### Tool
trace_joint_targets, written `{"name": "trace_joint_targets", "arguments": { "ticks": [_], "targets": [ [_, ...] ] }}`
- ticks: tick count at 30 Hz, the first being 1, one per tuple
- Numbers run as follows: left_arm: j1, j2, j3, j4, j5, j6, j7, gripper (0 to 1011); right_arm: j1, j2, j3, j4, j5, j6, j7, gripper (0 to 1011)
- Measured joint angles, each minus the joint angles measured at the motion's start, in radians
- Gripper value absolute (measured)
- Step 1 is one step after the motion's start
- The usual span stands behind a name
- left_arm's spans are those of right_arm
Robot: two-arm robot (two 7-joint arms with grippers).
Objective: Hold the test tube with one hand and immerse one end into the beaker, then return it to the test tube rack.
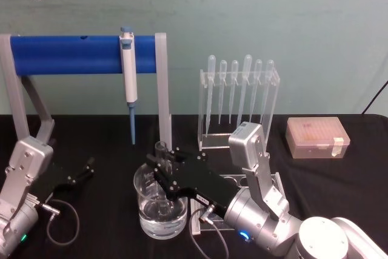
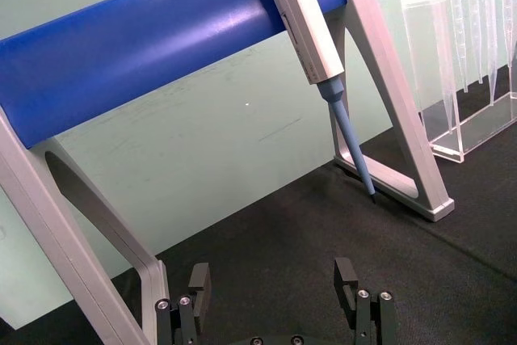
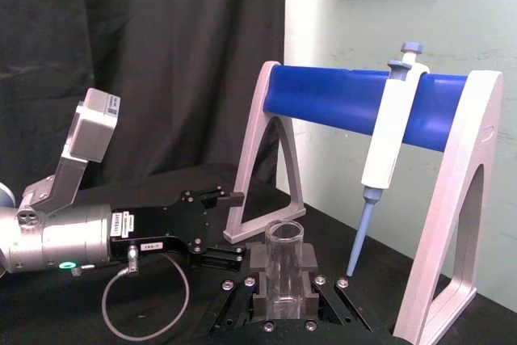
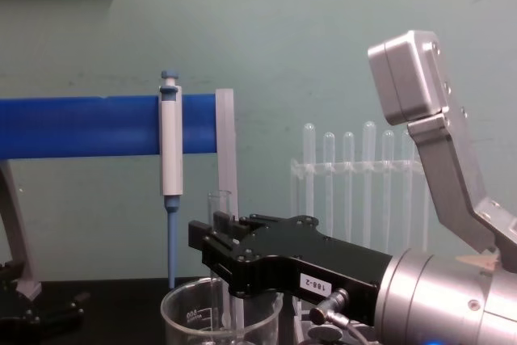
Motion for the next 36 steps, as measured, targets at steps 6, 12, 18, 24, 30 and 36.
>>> {"name": "trace_joint_targets", "arguments": {
  "ticks": [6, 12, 18, 24, 30, 36],
  "targets": [
    [0.0, 0.0, 0.0, 0.0, 0.0, 0.0, 0.0, 1000, 0.0, 0.0, 0.0, 0.0, 0.0, 0.0, 0.0, 225],
    [0.0, 0.0, 0.0, 0.0, 0.0, 0.0, 0.0, 1000, 0.0, 0.0, 0.0, 0.0, 0.0, 0.0, 0.0, 225],
    [0.0, 0.0, 0.0, 0.0, 0.0, 0.0, 0.0, 1000, 0.0, 0.0, 0.0, 0.0, 0.0, 0.0, 0.0, 224],
    [0.0, 0.0, 0.0, 0.0, 0.0, 0.0, 0.0, 1000, 0.0, 0.0, 0.0, 0.0, 0.0, 0.0, 0.0, 225],
    [0.0, 0.0, 0.0, 0.0, 0.0, 0.0, 0.0, 1000, 0.0, 0.0, 0.0, 0.0, 0.0, 0.0, 0.0, 225],
    [0.0, 0.0, 0.0, 0.0, 0.0, 0.0, 0.0, 1000, 0.0, 0.0, 0.0, 0.0, 0.0, 0.0, 0.0, 224]
  ]
}}
